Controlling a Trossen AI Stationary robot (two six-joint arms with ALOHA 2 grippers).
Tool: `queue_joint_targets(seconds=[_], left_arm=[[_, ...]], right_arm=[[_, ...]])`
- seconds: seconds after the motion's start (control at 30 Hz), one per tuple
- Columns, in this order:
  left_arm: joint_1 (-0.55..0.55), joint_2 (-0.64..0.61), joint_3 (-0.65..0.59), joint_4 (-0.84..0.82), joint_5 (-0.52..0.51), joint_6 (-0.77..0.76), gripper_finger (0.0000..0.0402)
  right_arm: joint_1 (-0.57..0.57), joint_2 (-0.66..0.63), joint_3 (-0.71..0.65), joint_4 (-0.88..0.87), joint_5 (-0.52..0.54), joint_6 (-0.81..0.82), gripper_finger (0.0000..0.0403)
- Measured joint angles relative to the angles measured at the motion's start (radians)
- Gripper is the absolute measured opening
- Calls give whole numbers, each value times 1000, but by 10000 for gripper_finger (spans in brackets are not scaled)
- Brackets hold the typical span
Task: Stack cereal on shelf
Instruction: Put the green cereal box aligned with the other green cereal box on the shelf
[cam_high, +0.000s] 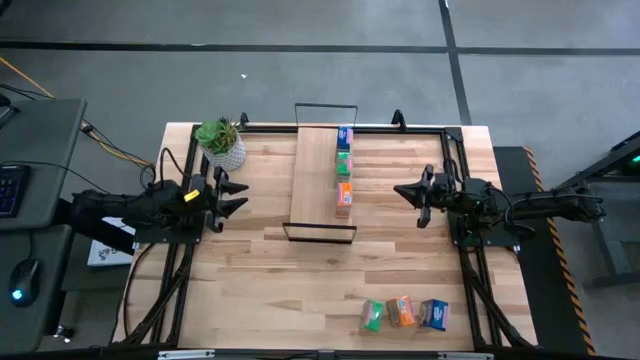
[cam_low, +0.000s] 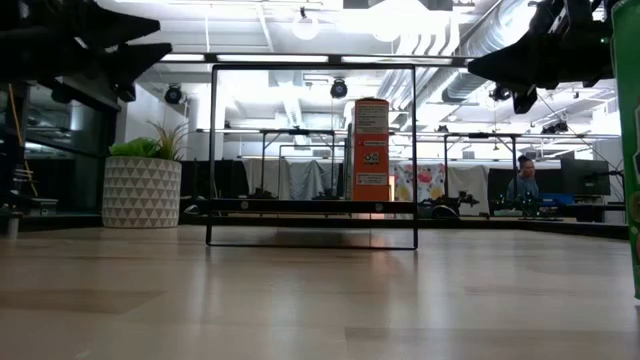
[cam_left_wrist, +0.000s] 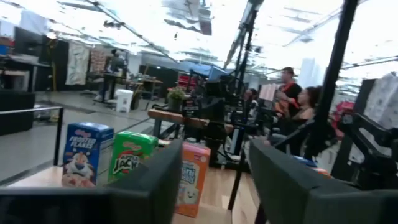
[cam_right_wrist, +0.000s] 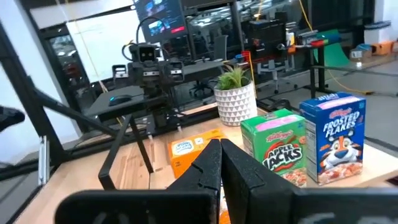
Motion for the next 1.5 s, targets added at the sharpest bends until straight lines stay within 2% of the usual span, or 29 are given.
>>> queue_joint_targets(seconds=[0.17,0.23,0.37,0.47,0.7,0.87,1.03,1.17,1.5], left_arm=[[0,57,49,19,-36,-4,249],[0,82,65,17,-40,-2,264],[0,131,92,18,-41,14,275],[0,159,106,17,-60,14,274],[0,184,111,18,-85,14,274],[0,184,111,19,-94,15,274],[0,184,111,25,-94,20,274],[0,184,111,24,-94,58,274],[0,184,111,24,-93,58,274]], right_arm=[[0,0,0,3,9,15,0],[0,0,0,6,12,30,0],[-1,0,0,16,90,93,20],[-1,0,0,17,97,109,67],[-1,2,0,19,95,141,225],[-1,2,0,17,61,140,293],[3,9,13,31,5,195,306],[60,85,127,12,-71,221,307],[307,499,577,-457,-72,26,307]])
